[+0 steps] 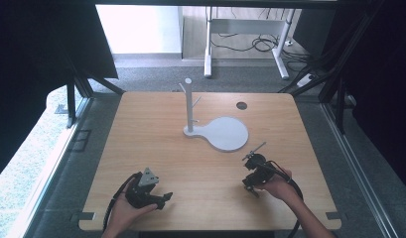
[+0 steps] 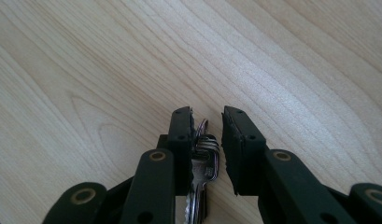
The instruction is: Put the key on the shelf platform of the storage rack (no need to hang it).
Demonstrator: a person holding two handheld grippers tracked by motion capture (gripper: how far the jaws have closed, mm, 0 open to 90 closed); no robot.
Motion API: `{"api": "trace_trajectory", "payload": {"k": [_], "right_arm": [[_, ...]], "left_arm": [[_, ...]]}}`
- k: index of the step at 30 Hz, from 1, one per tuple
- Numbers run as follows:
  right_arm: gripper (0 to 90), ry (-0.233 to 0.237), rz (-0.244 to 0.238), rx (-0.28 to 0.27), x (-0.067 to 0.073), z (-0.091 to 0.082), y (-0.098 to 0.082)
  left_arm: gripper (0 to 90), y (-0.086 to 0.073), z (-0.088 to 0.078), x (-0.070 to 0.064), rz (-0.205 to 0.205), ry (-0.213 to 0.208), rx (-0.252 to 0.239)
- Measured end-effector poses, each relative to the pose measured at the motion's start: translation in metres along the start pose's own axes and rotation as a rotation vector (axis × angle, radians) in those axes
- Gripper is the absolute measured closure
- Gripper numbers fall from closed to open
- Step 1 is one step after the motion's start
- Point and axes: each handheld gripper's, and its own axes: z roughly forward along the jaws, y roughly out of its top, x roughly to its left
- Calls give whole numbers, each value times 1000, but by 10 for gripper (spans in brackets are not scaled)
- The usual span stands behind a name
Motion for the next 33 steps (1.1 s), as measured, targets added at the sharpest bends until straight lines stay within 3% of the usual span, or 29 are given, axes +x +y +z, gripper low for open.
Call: {"api": "trace_trajectory", "payload": {"k": [11, 17, 27, 33], "right_arm": [[810, 15, 12, 30, -1, 8, 2], [880, 21, -12, 45, 1, 6, 4], [893, 30, -30, 74, 2, 4, 3], [895, 21, -48, 72, 2, -7, 4]], "left_arm": [[240, 0, 1, 0, -2, -5, 8], [239, -1, 1, 1, -4, -5, 10], [239, -1, 1, 2, -4, -3, 12], [239, -1, 1, 2, -11, -1, 6]]}}
